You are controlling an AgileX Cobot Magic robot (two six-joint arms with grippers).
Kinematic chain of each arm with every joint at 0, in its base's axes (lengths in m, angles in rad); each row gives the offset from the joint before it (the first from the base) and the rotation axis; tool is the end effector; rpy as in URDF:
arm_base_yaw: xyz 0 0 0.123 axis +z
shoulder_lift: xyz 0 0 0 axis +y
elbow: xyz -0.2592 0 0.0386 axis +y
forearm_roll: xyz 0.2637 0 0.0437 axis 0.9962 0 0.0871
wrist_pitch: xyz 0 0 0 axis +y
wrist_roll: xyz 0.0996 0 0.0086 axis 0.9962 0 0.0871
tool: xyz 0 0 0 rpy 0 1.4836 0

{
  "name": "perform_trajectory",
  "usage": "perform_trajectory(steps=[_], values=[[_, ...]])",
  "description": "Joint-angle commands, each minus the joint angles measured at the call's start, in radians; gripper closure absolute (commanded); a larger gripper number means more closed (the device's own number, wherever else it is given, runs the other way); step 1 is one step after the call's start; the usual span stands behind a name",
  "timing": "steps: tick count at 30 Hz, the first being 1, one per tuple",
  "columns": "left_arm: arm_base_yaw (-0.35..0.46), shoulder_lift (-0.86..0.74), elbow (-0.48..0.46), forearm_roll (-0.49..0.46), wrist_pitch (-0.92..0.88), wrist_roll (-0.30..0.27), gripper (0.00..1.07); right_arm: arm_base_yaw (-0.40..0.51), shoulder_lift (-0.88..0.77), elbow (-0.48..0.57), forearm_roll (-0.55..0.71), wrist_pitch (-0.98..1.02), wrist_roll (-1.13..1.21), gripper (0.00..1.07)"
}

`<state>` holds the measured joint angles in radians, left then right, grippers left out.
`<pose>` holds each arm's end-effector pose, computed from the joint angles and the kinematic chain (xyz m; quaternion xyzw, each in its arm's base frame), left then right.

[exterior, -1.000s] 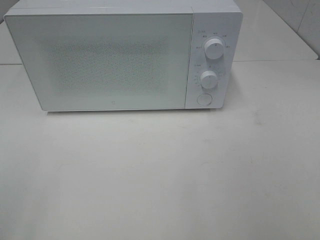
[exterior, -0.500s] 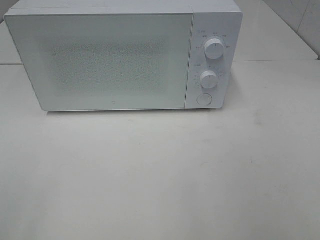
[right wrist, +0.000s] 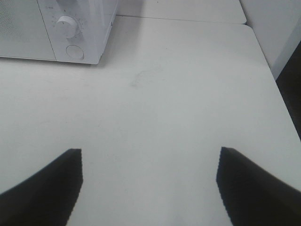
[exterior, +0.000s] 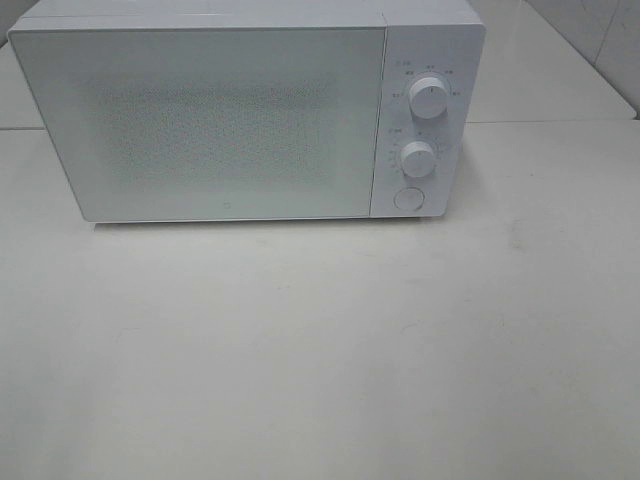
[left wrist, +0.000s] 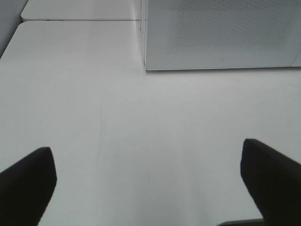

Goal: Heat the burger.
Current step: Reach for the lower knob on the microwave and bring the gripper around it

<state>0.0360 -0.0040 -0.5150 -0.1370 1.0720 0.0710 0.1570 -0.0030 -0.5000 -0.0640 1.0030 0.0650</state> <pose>0.0372 -0.0107 0.2850 0.0185 0.8490 -0.0403 0.5265 0.0424 0.0013 0.2862 -0.0381 0.8357 0.0288 0.5471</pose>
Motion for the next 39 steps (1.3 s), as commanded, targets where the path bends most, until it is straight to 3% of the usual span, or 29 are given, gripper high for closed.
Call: perform_trajectory(steps=[1,13,24,39], values=[[0.002,-0.023,-0.001,-0.003,0.002,-0.005,0.07,-0.003,-0.033,0.001,-0.005,-0.01,0.003,0.31],[0.002,-0.023,-0.001,-0.003,0.002,-0.005,0.07,-0.003,-0.026,-0.031,-0.005,-0.053,0.007,0.31],[0.002,-0.023,-0.001,-0.003,0.002,-0.005,0.07,-0.002,0.121,-0.03,-0.005,-0.274,0.01,0.31],[0.002,-0.023,-0.001,-0.003,0.002,-0.005,0.07,-0.002,0.314,0.106,-0.004,-0.648,0.01,0.31]])
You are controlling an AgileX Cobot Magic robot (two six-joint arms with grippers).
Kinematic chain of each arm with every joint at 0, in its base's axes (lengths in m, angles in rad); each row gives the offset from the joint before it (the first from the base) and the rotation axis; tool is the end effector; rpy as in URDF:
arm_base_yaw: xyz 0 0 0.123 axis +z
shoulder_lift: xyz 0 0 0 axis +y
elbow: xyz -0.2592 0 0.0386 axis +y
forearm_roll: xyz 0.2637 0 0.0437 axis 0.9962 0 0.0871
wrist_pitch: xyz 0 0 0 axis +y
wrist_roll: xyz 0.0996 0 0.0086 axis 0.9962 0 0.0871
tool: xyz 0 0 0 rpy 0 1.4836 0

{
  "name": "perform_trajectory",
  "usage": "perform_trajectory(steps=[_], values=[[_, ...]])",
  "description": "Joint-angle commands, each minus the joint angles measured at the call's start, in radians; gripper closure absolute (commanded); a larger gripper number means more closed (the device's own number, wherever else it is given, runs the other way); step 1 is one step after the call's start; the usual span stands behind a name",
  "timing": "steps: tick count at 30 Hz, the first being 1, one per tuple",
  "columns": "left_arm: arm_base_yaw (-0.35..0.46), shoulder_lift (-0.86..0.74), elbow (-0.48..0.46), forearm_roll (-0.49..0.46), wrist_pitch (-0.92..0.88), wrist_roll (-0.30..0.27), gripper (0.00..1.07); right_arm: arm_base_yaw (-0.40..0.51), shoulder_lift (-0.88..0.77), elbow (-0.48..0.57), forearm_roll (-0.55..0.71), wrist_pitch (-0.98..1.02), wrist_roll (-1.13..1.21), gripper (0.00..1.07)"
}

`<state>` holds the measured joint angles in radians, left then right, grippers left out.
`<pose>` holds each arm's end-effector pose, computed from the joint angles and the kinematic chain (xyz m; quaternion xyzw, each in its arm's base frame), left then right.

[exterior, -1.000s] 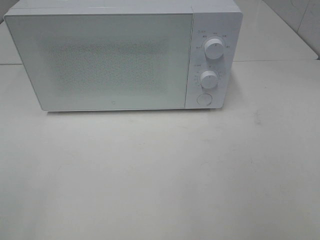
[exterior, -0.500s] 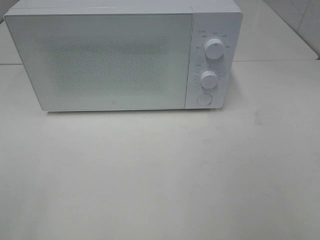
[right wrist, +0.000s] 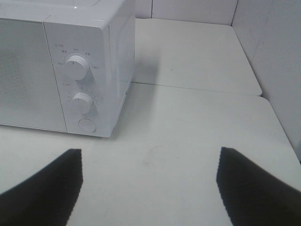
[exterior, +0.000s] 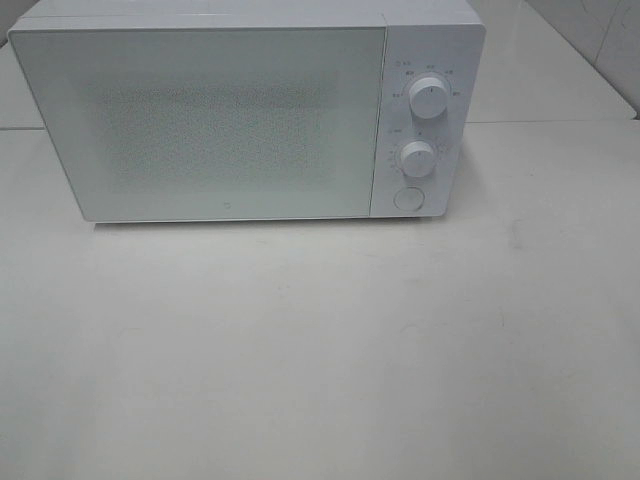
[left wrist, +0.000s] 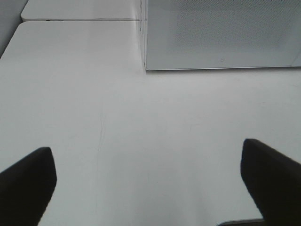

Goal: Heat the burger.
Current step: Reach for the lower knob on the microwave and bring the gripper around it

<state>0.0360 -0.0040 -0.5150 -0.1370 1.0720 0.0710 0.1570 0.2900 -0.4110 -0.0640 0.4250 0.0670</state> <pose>0.0372 -0.0107 0.2850 0.0185 0.8490 -0.0403 0.5265 0.1157 0.0156 0.2878 -0.0495 0.7776 0.0416 0.6254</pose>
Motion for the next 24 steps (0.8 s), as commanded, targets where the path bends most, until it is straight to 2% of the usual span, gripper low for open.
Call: perform_trajectory(steps=[1,14,24], values=[[0.002,-0.023,-0.001,-0.003,0.002,-0.005,0.07,-0.002,0.034,0.024,-0.002,-0.094,0.008,0.31],[0.002,-0.023,-0.001,-0.003,0.002,-0.005,0.07,-0.002,0.262,0.037,-0.002,-0.36,0.007,0.31],[0.002,-0.023,-0.001,-0.003,0.002,-0.005,0.07,-0.002,0.514,0.069,0.002,-0.809,0.008,0.31]])
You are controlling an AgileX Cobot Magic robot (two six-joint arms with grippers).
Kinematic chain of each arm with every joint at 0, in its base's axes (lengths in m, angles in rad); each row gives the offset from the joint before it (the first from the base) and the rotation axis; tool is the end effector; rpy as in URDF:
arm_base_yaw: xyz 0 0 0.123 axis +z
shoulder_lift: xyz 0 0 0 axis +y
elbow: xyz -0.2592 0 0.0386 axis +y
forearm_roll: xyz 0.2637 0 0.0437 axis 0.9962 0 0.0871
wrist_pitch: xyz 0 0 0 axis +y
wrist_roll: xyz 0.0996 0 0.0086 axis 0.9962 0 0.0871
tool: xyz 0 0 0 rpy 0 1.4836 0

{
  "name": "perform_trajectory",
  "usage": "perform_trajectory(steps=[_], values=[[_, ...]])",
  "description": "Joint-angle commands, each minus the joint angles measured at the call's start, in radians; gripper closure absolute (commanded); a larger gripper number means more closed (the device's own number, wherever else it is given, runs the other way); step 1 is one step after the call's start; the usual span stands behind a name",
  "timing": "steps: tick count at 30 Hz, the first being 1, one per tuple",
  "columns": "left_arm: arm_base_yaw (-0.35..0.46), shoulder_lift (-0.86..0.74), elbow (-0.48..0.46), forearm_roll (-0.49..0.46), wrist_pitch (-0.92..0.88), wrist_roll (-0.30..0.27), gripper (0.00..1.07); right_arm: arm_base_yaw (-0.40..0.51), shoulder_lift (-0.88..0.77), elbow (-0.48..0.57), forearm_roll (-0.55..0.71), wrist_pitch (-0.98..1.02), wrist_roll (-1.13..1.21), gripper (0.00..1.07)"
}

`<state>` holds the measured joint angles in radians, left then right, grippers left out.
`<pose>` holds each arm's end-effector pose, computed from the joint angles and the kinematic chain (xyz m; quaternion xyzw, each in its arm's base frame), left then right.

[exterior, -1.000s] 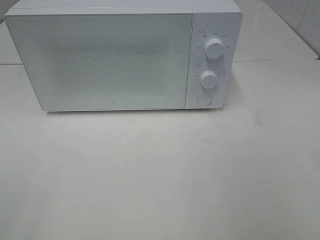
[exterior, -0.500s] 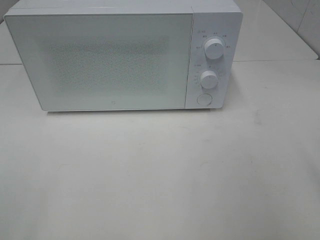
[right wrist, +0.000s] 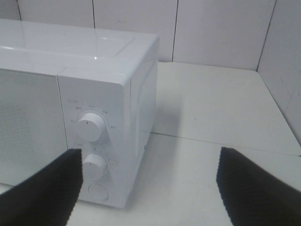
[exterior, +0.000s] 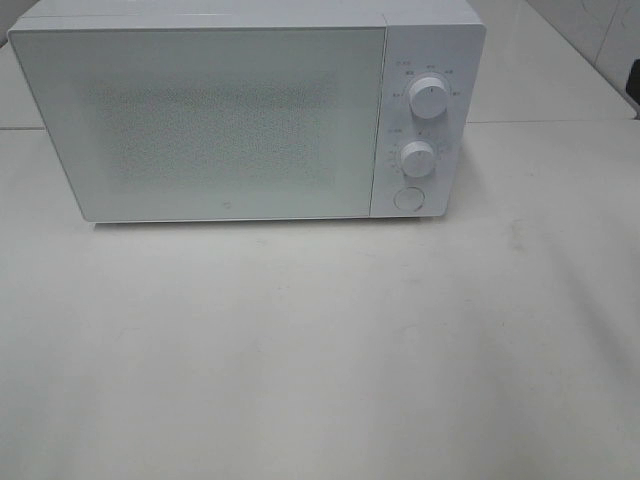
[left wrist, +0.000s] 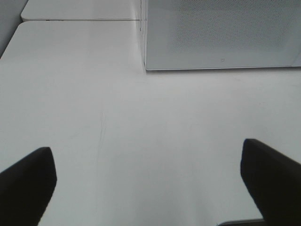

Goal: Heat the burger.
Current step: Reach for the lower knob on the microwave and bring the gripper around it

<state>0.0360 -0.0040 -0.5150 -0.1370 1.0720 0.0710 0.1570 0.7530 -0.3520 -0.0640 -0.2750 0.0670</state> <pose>0.0372 -0.0107 0.2850 0.0185 0.8490 -0.0403 0.5265 0.1943 0.0325 0.2617 -0.0606 0.7183 0.0625 0.6902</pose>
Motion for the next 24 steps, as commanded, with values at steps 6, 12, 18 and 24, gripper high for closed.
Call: perform_trajectory(steps=[6,12,18,24], values=[[0.002,-0.023,-0.001,-0.003,0.002,-0.005,0.07,-0.002,0.208,0.01,0.006,-0.248,-0.005,0.31],[0.002,-0.023,-0.001,-0.003,0.002,-0.005,0.07,-0.002,0.397,0.01,0.026,-0.473,-0.067,0.31],[0.002,-0.023,-0.001,-0.003,0.002,-0.005,0.07,0.02,0.578,0.01,0.186,-0.673,-0.224,0.31],[0.002,-0.023,-0.001,-0.003,0.002,-0.005,0.07,0.165,0.721,0.01,0.422,-0.854,-0.383,0.31]])
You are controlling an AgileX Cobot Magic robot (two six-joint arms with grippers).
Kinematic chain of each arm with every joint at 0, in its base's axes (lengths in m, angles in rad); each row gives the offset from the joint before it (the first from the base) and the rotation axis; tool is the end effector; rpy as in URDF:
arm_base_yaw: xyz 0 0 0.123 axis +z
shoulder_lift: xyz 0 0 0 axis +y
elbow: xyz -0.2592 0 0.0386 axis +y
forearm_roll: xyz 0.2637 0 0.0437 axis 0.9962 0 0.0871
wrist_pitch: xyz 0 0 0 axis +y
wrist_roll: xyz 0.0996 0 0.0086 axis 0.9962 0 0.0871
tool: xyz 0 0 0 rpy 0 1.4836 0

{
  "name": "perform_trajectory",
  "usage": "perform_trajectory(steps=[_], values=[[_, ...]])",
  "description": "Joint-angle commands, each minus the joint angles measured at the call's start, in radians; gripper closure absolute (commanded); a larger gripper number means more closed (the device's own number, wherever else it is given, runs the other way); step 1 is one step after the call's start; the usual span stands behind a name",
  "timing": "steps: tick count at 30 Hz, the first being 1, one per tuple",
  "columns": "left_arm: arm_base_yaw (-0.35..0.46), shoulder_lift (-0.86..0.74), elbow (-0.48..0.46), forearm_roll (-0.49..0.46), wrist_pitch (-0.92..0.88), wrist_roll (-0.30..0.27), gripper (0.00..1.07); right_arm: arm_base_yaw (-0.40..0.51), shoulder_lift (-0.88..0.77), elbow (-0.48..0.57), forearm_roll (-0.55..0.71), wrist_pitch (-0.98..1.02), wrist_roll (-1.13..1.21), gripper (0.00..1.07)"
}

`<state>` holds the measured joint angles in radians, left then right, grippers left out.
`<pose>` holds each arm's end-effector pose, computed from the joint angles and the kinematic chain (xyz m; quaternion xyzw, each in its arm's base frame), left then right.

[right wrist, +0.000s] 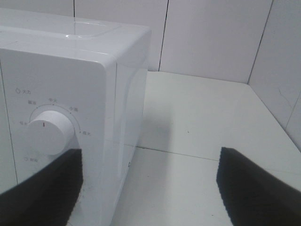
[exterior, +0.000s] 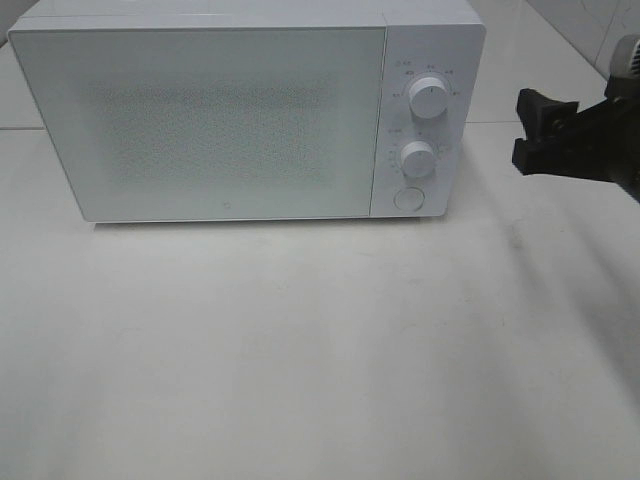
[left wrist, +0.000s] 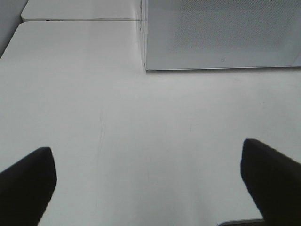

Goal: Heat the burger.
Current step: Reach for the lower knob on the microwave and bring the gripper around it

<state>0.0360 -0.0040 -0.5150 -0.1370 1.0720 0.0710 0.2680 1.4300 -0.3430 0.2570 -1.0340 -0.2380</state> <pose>0.0372 -0.0107 0.2850 0.0185 0.8490 -0.0403 0.5265 0.2572 0.0480 0.1737 -0.0518 0.6985 -0.0187 0.7135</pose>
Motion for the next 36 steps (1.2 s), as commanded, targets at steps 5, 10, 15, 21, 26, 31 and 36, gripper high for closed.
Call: perform_trajectory(steps=[5,10,15,21,26,31,36], values=[[0.002,-0.023,-0.001,-0.003,0.002,-0.005,0.07,0.164,0.153,0.001,0.254,-0.209,-0.092,0.31],[0.002,-0.023,-0.001,-0.003,0.002,-0.005,0.07,0.26,0.228,-0.001,0.339,-0.274,-0.08,0.31],[0.002,-0.023,-0.001,-0.003,0.002,-0.005,0.07,0.33,0.28,-0.006,0.384,-0.314,-0.034,0.31],[0.002,-0.023,-0.001,-0.003,0.002,-0.005,0.07,0.376,0.338,-0.056,0.421,-0.316,-0.002,0.31],[0.002,-0.023,-0.001,-0.003,0.002,-0.005,0.07,0.376,0.382,-0.109,0.43,-0.31,-0.002,0.31],[0.002,-0.023,-0.001,-0.003,0.002,-0.005,0.07,0.376,0.428,-0.172,0.444,-0.309,-0.016,0.31],[0.002,-0.023,-0.001,-0.003,0.002,-0.005,0.07,0.376,0.481,-0.227,0.444,-0.309,-0.026,0.31]])
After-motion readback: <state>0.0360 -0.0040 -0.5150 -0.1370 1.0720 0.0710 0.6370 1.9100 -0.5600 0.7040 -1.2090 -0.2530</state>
